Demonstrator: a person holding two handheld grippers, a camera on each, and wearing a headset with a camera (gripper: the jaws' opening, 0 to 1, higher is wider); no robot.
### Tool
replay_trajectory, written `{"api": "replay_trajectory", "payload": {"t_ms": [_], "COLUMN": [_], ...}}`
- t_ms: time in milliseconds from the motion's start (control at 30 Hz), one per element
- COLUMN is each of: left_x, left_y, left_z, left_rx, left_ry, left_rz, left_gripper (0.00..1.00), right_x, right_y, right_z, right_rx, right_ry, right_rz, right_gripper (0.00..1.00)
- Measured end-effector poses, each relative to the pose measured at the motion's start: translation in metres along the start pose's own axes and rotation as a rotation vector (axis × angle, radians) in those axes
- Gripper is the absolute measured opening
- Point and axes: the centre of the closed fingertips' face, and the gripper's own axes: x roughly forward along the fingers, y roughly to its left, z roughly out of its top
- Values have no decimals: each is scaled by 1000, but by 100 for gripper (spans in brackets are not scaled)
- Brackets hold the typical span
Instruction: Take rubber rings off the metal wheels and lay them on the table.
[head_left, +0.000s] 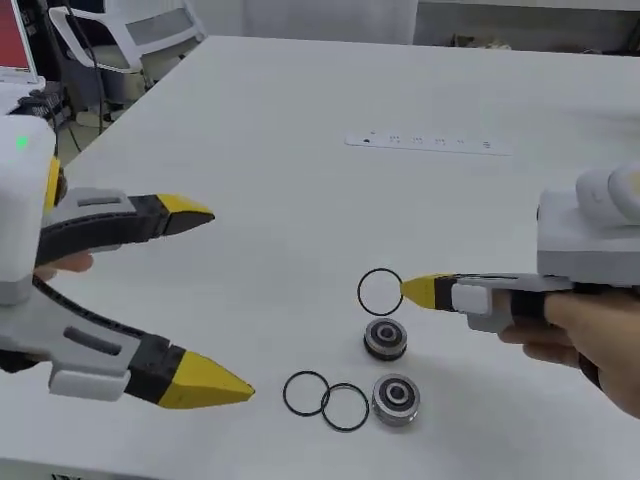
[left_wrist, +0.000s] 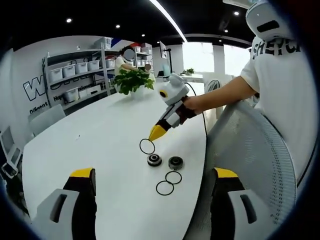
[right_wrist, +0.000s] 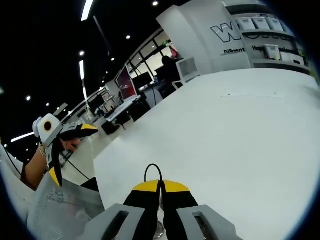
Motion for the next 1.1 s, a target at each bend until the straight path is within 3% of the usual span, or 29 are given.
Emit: {"api": "replay_trajectory", "payload": {"t_ms": [567,767,1100], "left_x": [-9,-5,0], "left_y": [-19,-30,-39], "left_z": [-44,-51,-53], "left_rx": [-142,-161,-178], "left_ry": [53,65,62], "left_rz": [23,5,0], "left_gripper": [99,99,99], "right_x": [1,3,8], "right_y": [18,25,39], "right_z": [4,5,3], "right_rx": [-13,-30,-58], "right_ry": [-9,-5,8], "right_rz": [40,54,83], "right_gripper": [0,0,0]}}
